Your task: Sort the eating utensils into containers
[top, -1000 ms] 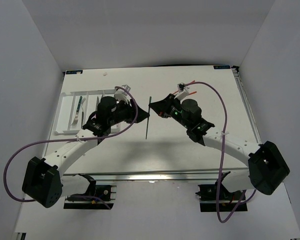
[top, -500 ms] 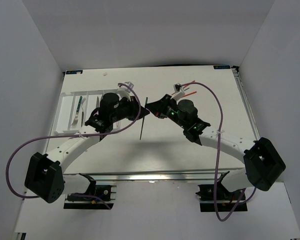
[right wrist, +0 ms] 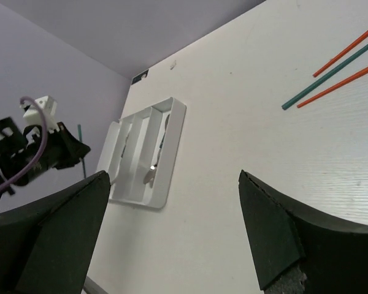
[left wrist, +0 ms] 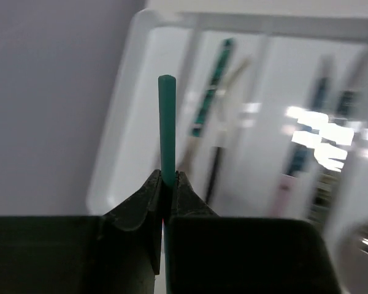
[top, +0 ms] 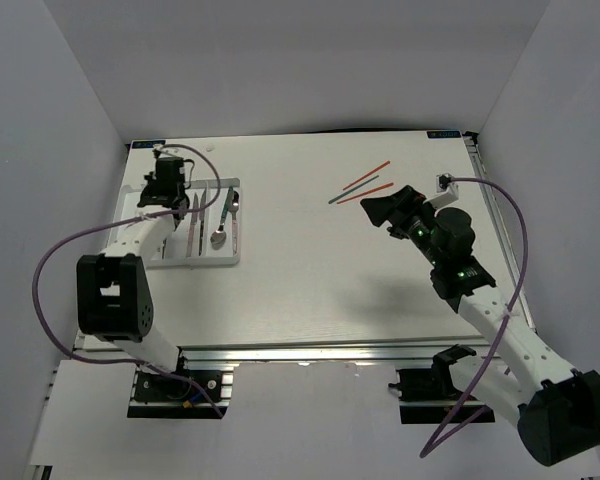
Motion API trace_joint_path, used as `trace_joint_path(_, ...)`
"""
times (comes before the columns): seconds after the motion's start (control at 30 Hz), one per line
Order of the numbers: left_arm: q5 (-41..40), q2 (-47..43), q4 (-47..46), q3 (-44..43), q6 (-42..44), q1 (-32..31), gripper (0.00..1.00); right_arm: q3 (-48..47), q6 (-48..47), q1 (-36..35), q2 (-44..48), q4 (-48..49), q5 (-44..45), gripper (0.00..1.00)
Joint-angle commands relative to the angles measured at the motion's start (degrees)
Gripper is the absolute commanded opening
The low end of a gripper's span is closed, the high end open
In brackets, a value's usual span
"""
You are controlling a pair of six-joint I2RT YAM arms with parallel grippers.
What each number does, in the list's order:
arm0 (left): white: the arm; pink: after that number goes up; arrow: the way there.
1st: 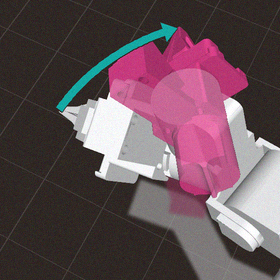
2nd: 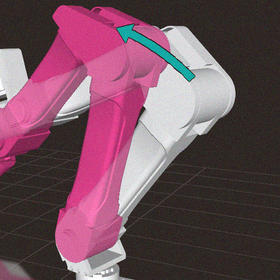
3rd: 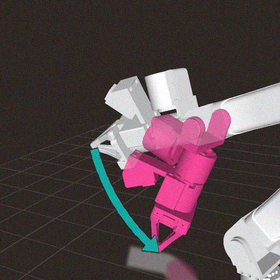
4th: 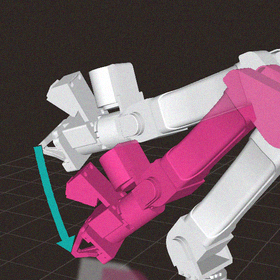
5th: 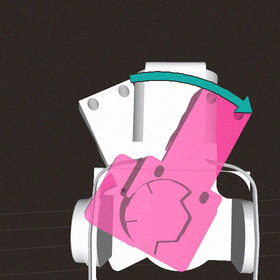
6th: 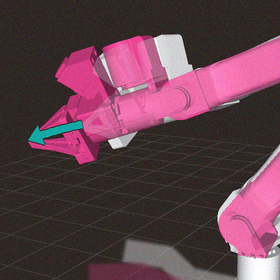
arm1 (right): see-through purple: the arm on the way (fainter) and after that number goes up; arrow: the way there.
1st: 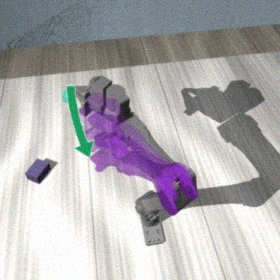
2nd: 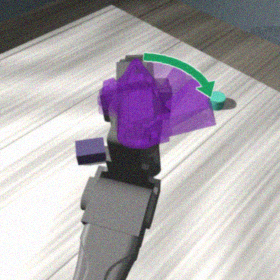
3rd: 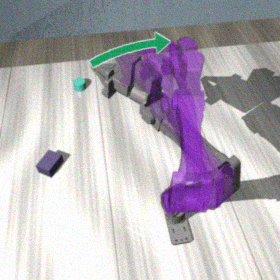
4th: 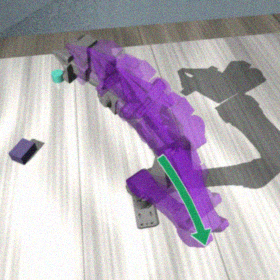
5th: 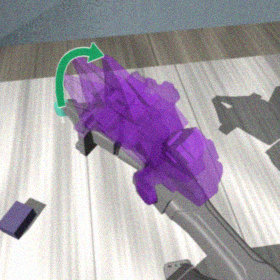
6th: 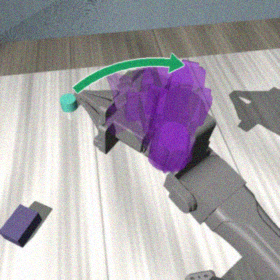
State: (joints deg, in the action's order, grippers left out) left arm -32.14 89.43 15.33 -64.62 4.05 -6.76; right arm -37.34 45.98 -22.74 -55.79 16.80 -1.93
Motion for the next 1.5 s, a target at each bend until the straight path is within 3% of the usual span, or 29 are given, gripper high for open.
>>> trace_joint_path(0.0, -9.96, 3.80, -9.49, -1.74, 16.22, 5.43, 0.00, 0.69, -6.86, 1.56, 3.93, -7.64, -4.47, 0.89)
trace_joint_path(0.07, -11.97, 6.97, -14.34, -2.17, 23.85, 6.49, 0.00, 1.22, -7.56, 1.74, 5.86, -10.73, -6.40, 0.89)
trace_joint_path(0.27, -3.12, 18.14, -12.35, -10.95, 23.98, 16.16, 0.00, 1.93, -6.42, 1.83, 6.31, -11.60, -13.00, 0.89)
trace_joint_path(0.4, -2.14, 21.22, -16.72, -11.49, 25.91, 16.61, 0.00, -1.41, -10.28, 1.82, 4.90, -14.86, -12.22, 0.89)
trace_joint_path(0.6, -0.91, 28.59, -15.60, -16.41, 26.62, 16.96, 0.00, -2.12, -11.52, 1.82, 2.71, -13.72, -11.16, 0.89)
trace_joint_path(0.67, -0.29, 29.92, -14.46, -16.59, 25.74, 16.96, 0.17, -2.38, -10.82, 1.82, 1.57, -13.20, -11.42, 0.89)
trace_joint_path(0.9, -1.35, 28.27, -14.89, -16.06, 22.23, 17.75, 0.43, -3.88, -10.56, 1.74, 1.29, -13.72, -10.90, 0.89)
trace_joint_path(1.03, -2.31, 25.81, -14.54, -15.89, 18.90, 17.75, 0.57, -4.58, -10.99, 1.82, 2.96, -15.74, -9.32, 0.89)
trace_joint_path(1.2, 0.75, 18.87, -9.98, -16.24, 10.56, 17.66, 0.65, -8.43, -13.88, 1.82, 0.60, -20.56, -2.93, 0.89)
trace_joint_path(1.23, 2.07, 17.20, -8.58, -16.67, 5.75, 17.66, 0.70, -9.67, -14.59, 1.82, -2.97, -22.06, -0.55, 0.89)
trace_joint_path(1.27, 3.13, 14.31, -4.30, -17.29, 2.83, 17.66, 0.90, -11.07, -15.38, 1.74, -5.27, -23.64, 2.00, 0.89)
trace_joint_path(1.3, 5.05, 12.98, -1.47, -19.12, 0.10, 17.58, 0.98, -12.56, -15.74, 1.74, -7.64, -26.26, 7.50, 0.89)
trace_joint_path(1.4, 13.66, 5.69, 6.98, -18.02, -9.83, 17.66, 0.98, -21.60, -12.42, 1.82, -18.80, -34.94, 20.15, 0.89)
trace_joint_path(1.47, 20.08, 0.25, 9.52, -14.68, -16.52, 17.66, 0.98, -31.27, -6.52, 2.52, -28.03, -41.38, 24.07, 0.89)
